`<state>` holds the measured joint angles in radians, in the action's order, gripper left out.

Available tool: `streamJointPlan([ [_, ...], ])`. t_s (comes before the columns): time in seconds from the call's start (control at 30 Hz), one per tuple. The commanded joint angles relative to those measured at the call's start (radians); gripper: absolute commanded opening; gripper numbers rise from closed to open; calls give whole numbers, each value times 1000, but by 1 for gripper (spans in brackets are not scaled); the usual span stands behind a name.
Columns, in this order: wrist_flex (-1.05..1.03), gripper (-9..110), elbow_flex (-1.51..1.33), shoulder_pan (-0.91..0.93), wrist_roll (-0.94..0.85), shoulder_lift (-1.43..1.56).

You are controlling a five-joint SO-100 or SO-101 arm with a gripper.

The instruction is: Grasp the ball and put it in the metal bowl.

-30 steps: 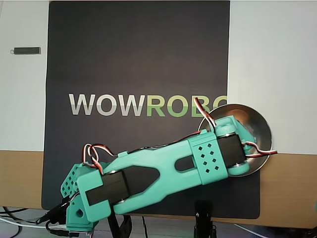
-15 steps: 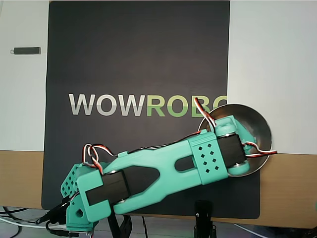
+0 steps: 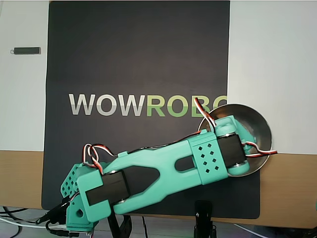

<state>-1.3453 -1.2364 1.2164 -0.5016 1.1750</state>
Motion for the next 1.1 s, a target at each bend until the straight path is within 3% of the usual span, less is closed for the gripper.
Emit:
streamJointPlan([
  [0.0,8,13,43,-6,5,5],
  [0.3,-2,0,43,-8,5,9],
  [1.07,-161,0,29,-222,133,193],
])
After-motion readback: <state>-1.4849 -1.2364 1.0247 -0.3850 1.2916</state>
